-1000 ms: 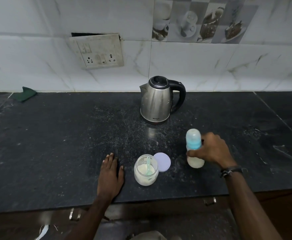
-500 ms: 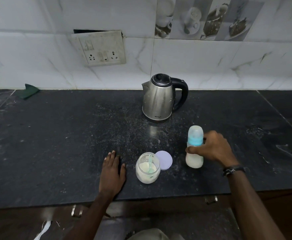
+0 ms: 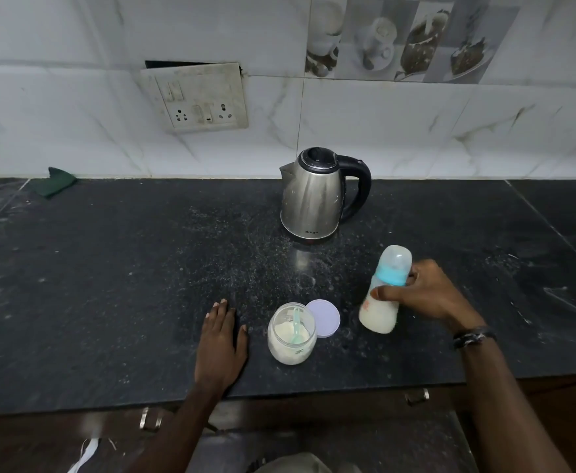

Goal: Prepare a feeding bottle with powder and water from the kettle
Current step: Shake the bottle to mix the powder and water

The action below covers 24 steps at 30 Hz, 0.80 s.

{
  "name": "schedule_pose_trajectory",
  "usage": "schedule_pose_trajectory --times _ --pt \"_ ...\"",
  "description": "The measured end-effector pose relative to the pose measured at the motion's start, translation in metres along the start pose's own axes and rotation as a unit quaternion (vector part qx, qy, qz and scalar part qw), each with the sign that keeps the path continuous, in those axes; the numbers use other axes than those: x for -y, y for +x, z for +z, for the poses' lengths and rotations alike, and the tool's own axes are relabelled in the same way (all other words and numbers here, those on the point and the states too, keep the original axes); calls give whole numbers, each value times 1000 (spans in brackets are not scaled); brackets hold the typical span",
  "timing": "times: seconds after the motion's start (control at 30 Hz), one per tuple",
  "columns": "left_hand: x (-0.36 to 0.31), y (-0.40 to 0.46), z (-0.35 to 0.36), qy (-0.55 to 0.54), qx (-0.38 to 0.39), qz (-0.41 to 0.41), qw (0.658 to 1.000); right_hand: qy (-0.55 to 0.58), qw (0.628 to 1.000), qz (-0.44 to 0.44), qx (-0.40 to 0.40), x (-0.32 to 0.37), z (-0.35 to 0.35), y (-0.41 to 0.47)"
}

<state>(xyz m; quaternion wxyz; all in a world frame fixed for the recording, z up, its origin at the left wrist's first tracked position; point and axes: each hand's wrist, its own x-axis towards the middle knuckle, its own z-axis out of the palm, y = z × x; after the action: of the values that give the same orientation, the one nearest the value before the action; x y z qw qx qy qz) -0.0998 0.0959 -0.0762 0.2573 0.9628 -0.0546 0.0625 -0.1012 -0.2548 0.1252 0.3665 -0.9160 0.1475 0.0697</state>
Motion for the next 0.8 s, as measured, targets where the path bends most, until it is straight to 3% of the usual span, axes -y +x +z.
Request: schedule_pose_trajectory --times 0.1,0.23,0.37,0.47,0.57,0.63,0.8 --pt "-1 1 0 2 1 0 1000 -87 994 -3 -60 -1 2 2" --pt "-1 0 -1 -1 -1 -1 1000 9 1000 -10 7 -2 4 3" --pt "-2 0 -1 0 -1 0 1000 -62 997 -8 -47 -2 7 4" --pt "-1 0 -1 -1 -1 2 1000 28 999 -8 39 -6 6 5" --pt "-3 0 -2 -1 -1 2 1000 -83 994 7 74 -12 1 12" --pt "-3 0 -3 -1 -1 4 1000 -129 990 19 62 -14 1 18" --pt "-3 0 -3 3 0 3 1000 -26 998 -15 -53 -7 11 37"
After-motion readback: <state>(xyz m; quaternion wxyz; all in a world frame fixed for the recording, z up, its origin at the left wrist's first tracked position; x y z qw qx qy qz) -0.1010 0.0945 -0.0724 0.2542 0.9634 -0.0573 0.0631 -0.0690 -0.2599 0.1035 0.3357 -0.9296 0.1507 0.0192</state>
